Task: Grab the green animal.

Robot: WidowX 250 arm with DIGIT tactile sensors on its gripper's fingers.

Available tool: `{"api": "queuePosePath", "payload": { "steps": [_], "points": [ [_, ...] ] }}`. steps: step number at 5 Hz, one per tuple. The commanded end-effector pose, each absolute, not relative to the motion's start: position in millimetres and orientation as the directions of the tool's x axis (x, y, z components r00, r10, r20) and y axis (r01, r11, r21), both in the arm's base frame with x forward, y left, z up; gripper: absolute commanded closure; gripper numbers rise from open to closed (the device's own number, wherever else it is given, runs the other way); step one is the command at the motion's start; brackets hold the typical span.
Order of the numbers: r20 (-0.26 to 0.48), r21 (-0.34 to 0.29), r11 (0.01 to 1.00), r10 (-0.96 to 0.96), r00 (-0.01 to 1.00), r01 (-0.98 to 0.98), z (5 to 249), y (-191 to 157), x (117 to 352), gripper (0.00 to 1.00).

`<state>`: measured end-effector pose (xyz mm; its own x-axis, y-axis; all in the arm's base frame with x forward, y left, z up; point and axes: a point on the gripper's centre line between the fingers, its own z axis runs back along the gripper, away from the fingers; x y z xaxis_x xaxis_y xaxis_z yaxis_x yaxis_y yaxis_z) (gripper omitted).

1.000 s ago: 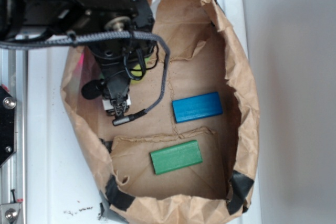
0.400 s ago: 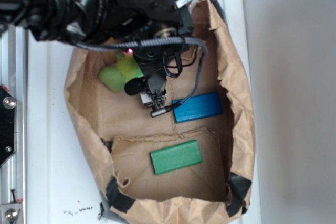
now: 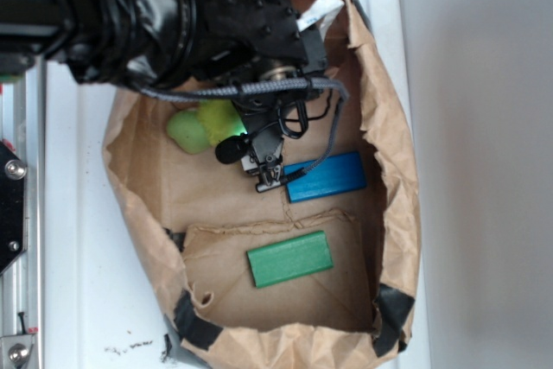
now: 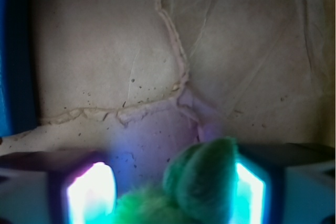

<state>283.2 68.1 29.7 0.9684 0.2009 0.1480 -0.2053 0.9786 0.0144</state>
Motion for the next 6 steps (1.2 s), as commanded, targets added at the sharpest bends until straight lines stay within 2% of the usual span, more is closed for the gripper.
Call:
{"api": "queuePosePath", "payload": {
  "steps": [1, 2, 3, 5, 6],
  "points": [
    [0.193, 0.014, 0.979, 0.195, 0.962, -0.201, 45, 73, 288, 1.0],
    [0.192, 0.011, 0.977, 0.205, 0.96, -0.211, 51, 74, 288, 1.0],
    [0.175, -0.003, 0.965, 0.258, 0.95, -0.262, 72, 76, 293, 1.0],
    [0.119, -0.112, 0.952, 0.299, 0.947, -0.286, 129, 60, 286, 1.0],
    [0.165, -0.134, 0.957, 0.279, 0.946, -0.258, 150, 50, 268, 1.0]
  ]
}}
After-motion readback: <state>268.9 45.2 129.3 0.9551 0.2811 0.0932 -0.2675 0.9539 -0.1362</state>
